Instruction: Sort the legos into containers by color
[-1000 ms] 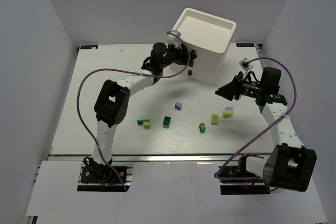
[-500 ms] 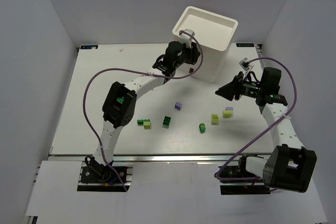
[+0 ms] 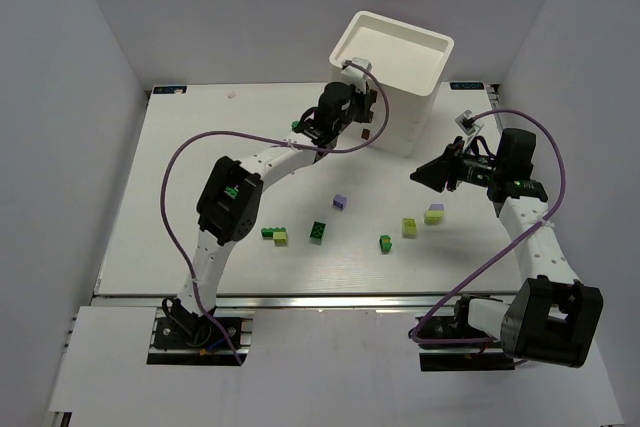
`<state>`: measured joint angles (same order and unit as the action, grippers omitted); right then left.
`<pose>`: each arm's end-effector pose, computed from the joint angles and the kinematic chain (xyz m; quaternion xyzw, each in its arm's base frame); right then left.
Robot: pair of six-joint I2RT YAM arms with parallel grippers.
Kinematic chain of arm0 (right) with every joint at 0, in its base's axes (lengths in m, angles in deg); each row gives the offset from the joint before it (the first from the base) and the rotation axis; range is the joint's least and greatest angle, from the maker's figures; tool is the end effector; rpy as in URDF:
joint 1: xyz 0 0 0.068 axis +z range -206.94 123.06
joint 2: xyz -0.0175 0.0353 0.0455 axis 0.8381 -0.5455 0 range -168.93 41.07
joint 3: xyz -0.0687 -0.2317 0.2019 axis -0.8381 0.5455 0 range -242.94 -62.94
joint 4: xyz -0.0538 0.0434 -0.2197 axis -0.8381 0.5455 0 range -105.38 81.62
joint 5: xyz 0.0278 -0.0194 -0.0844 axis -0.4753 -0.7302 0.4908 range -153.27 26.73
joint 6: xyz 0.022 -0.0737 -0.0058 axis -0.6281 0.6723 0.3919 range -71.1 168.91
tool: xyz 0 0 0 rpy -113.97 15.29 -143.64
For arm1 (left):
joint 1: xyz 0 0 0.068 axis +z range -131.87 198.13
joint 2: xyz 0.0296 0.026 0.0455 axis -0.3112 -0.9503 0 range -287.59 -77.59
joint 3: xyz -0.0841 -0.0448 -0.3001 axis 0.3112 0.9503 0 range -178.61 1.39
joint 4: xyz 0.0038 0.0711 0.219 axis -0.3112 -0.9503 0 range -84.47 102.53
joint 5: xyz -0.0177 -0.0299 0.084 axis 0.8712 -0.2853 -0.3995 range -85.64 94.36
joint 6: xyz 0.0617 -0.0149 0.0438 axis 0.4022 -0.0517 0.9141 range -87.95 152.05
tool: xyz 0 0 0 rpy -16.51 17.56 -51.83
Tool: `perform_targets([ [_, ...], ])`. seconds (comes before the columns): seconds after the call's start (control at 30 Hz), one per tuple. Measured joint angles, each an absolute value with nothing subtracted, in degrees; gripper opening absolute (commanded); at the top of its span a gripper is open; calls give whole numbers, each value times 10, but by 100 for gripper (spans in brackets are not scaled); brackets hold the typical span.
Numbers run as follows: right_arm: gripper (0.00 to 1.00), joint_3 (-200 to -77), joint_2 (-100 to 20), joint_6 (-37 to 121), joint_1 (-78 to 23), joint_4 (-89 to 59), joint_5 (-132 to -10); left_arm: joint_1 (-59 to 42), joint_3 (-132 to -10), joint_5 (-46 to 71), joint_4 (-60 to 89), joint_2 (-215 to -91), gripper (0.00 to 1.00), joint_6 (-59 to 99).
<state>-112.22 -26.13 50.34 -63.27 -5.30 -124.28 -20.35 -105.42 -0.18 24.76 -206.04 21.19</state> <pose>0.2192 0.0334 0.3391 -0.2297 0.7490 0.4040 0.4721 0.4473 -0.3489 0.3092 0.1572 0.7462 -0.2423 0.5999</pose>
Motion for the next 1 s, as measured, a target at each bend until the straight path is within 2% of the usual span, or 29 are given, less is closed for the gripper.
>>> perform_targets([
  [0.2,46,-1122,-261,503,-633,-53,-1242,-203,-978,-3,301,-2021,0,215],
  [0.5,47,-1122,-261,504,-633,-53,-1238,-207,-814,-1,327,-1897,0,225],
  [0.6,53,-1122,-261,507,-633,-53,-1235,-207,-770,3,333,-1865,0,226],
  [0.63,60,-1122,-261,508,-633,-52,-1234,-207,-759,4,336,-1857,0,226],
  [0.7,66,-1122,-262,512,-633,-49,-1233,-207,-743,5,340,-1844,0,226],
  [0.73,73,-1122,-262,515,-633,-49,-1232,-207,-739,5,339,-1839,13,226],
  [0.77,76,-1122,-262,520,-633,-48,-1232,-207,-736,5,335,-1835,30,225],
  [0.8,76,-1122,-262,527,-633,-46,-1231,-207,-734,5,333,-1832,48,226],
  [0.83,82,-1122,-262,537,-632,-43,-1232,-207,-734,6,328,-1831,70,224],
  [0.9,85,-1122,-262,558,-631,-27,-1232,-207,-734,6,317,-1830,81,218],
  [1.0,85,-1122,-265,602,-621,-2,-1233,-207,-734,5,291,-1827,84,213],
])
